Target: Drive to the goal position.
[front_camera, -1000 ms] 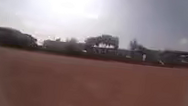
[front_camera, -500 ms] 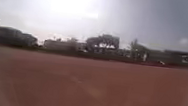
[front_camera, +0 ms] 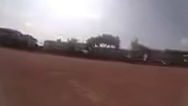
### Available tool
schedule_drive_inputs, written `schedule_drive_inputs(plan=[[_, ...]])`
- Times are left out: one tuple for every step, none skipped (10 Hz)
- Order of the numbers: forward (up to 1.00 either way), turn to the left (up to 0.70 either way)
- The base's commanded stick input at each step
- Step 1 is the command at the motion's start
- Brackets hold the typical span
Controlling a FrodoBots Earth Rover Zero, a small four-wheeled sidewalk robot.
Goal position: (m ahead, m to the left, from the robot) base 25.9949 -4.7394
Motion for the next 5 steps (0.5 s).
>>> schedule_drive_inputs(plan=[[0.70,0.00],[0.70,0.00],[0.70,0.00],[0.70,0.00],[0.70,0.00]])
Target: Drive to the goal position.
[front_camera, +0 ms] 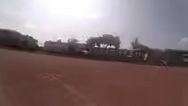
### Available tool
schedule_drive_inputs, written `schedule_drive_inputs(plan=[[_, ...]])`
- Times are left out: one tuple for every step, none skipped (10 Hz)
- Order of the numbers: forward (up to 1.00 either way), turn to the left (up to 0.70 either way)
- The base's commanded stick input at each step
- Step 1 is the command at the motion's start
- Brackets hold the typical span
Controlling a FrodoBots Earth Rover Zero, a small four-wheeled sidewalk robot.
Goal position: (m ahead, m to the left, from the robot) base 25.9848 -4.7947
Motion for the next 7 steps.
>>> schedule_drive_inputs(plan=[[0.70,0.00],[0.70,0.00],[0.70,0.00],[0.70,0.00],[0.70,0.00],[0.70,0.00],[0.70,0.00]])
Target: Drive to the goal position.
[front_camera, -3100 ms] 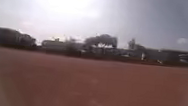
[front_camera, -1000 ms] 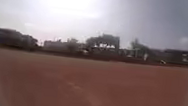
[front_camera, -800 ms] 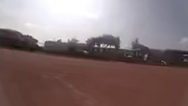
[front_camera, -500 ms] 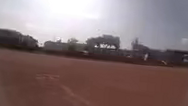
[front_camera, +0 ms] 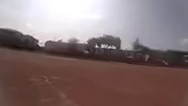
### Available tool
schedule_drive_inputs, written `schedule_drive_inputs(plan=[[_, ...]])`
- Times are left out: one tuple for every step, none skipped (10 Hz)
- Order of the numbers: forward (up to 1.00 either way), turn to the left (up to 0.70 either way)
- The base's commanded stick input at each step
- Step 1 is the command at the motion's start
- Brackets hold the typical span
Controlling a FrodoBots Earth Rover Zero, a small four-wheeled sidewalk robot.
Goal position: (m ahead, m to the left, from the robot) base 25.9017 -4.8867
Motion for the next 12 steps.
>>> schedule_drive_inputs(plan=[[0.70,0.00],[0.70,0.00],[0.70,0.00],[0.70,0.00],[0.70,0.00],[0.70,0.00],[0.70,0.00],[0.70,0.00],[0.70,0.00],[0.70,0.00],[0.70,0.00],[0.70,0.00]])
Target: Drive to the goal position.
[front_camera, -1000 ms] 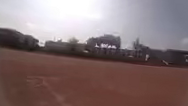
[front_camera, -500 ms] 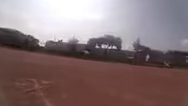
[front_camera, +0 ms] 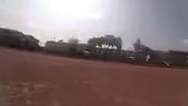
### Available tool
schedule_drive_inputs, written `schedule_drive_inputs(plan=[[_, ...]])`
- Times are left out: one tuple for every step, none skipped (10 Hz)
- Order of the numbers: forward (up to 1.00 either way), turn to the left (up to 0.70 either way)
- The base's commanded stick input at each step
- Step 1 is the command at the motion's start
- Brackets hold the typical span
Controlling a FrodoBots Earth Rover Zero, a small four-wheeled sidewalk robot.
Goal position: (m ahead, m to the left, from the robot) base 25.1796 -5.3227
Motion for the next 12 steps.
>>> schedule_drive_inputs(plan=[[0.70,0.00],[0.70,0.00],[0.70,0.00],[0.70,0.00],[0.70,0.00],[0.70,0.00],[0.70,0.00],[0.70,0.00],[0.70,0.00],[0.70,0.00],[0.70,0.00],[0.70,0.00]])
